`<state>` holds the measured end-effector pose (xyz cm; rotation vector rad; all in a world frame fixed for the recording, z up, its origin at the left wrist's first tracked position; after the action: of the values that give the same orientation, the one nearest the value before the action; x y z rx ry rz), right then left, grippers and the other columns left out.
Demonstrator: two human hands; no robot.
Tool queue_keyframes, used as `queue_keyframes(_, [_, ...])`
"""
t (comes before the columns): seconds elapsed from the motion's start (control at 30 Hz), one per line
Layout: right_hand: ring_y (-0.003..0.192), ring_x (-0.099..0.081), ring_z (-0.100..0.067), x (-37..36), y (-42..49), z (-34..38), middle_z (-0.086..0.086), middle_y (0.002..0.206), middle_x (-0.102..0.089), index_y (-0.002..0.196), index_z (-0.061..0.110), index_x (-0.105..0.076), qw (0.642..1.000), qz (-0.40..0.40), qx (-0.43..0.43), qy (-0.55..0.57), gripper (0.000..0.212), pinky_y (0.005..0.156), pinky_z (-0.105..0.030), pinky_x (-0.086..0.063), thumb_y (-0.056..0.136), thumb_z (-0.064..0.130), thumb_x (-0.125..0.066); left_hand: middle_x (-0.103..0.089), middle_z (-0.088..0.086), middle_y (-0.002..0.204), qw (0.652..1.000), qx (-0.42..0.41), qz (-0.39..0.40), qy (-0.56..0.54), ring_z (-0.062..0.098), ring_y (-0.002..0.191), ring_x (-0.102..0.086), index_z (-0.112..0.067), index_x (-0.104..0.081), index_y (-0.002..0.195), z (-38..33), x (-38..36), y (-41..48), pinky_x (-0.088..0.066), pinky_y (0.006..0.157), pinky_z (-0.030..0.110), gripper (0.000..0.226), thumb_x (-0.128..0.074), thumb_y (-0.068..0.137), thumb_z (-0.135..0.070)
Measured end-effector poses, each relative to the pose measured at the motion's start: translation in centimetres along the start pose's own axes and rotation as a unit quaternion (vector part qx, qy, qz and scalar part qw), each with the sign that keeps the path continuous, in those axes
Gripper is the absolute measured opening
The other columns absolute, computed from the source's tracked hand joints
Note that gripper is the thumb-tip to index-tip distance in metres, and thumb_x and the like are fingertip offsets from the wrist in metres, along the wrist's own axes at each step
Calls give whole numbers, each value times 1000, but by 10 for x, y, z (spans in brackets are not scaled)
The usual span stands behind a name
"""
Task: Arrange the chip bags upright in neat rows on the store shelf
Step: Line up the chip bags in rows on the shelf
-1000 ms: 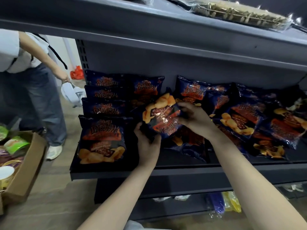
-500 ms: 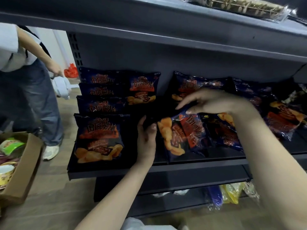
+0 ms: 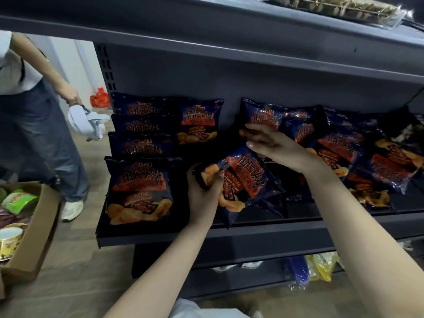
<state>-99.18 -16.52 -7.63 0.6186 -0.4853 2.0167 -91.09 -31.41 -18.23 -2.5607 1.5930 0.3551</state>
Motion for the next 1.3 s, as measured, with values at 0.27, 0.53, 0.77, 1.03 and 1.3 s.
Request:
queue_keyframes(0.27, [132,-26,-1,-26,-19,-35,17,149,-25,147,36,-18,983,137,-59,-106,95,106,-18,-26,69,55,-70,-57,-10,109,999,19,-46,-13,0,102,-55,-21,-43,123,-2,10,-2,-43,86,16,44,-64,85,-26])
queue_keyframes(0.53, [117,-44,-6,16,-11,-14,12,127,-47,135,40,-42,995,0,-24,-92,65,95,-22,-36,79,28,-73,-61,0,104,994,66,-28,-84,12,99,-62,-19,-53,102,9,9,1,-54,68,26,14,-52,93,-29])
queue_keyframes(0.77, [104,-57,-10,52,-2,-8,7,99,-59,129,22,-52,961,-185,10,205,49,87,-27,-48,84,15,-69,-54,0,88,995,22,-33,-88,2,83,-65,-9,-48,93,4,8,3,-57,64,26,5,-52,93,-9])
queue_keyframes(1.03, [114,-57,-14,-28,11,-39,-5,127,-59,134,11,-42,943,-81,-43,320,61,89,-26,-48,80,-2,-68,-52,4,102,993,10,-66,-93,9,95,-58,-18,-48,93,11,17,8,-55,74,23,12,-45,96,-7])
queue_keyframes(1.3, [109,-61,-18,17,28,-33,-3,116,-65,120,14,-53,902,-244,-35,354,45,95,-36,-50,80,10,-73,-54,-13,107,999,-37,-38,12,2,103,-54,-22,-47,103,6,7,4,-46,92,28,19,-43,95,-5])
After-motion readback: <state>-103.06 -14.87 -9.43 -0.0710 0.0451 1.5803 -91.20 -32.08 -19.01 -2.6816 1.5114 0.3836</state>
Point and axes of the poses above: each hand's wrist, its own y-axis towards the middle knuckle, its own x-axis out of the back of the hand, z = x × y, the point moved 10 cm from there along y, towards the middle knuckle
